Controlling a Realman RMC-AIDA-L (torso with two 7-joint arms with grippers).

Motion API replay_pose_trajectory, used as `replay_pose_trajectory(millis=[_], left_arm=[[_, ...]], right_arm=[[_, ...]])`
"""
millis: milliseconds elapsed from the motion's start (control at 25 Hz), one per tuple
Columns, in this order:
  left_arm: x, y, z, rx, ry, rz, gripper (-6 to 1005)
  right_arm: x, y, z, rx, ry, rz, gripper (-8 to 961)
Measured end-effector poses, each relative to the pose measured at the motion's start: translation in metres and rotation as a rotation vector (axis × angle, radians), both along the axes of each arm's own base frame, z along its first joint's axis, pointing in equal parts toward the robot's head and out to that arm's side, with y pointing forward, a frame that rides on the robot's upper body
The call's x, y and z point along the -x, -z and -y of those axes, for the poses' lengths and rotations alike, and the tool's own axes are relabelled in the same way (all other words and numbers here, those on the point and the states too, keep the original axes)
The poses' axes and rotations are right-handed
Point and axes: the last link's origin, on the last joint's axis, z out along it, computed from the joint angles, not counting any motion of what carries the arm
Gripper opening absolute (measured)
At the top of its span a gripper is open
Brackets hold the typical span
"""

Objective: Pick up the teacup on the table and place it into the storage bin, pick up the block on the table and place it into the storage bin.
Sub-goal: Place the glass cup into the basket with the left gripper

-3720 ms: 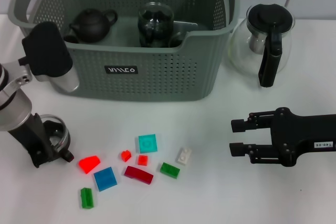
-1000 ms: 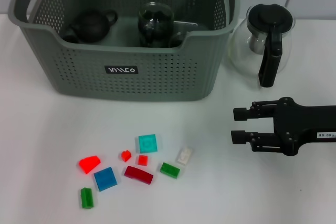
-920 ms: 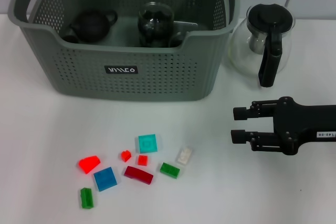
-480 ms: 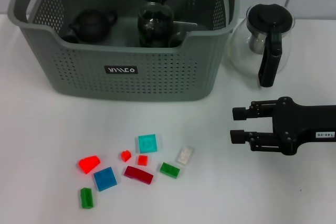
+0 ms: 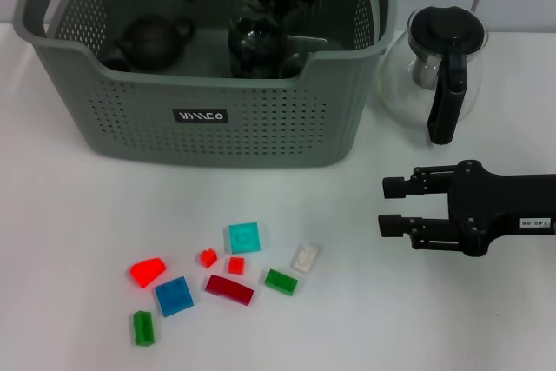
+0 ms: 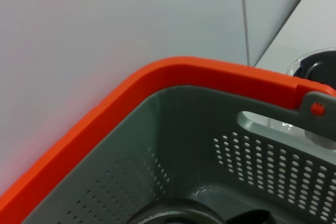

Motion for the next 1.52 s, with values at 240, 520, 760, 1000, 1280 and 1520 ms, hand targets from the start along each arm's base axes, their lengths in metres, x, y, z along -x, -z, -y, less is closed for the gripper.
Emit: replay_pose_trajectory(millis=[240,520,760,1000,1280,1520], left_arm=[[0.009,0.008,-0.002,0.005,-0.021,-0.02,31],[0.015,0.006,-0.005,-0.011,-0.026,-0.023,31],[0.017,0.01,-0.006,-0.034,-0.02,-0.015,31],[0.024,0.017,-0.004,-0.041,-0.019,-0.028,31],[0.033,0.02,-0.002,-0.033,-0.037,-0.045,31],[0.04,0.014,-0.003,-0.039,-0.056,-0.05,31]], right_arm=[[0.0,0.001,0.0,0.002,0.001,0.003,592],[0.0,0.001,0.0,0.004,0.0,0.005,592],[0.0,0.001,0.0,0.004,0.002,0.005,592],[-0.002,0.001,0.001,0.003,0.004,0.006,592],[-0.001,0.001,0.001,0.005,0.001,0.007,592],[-0.001,0.001,0.001,0.008,0.004,0.008,592]])
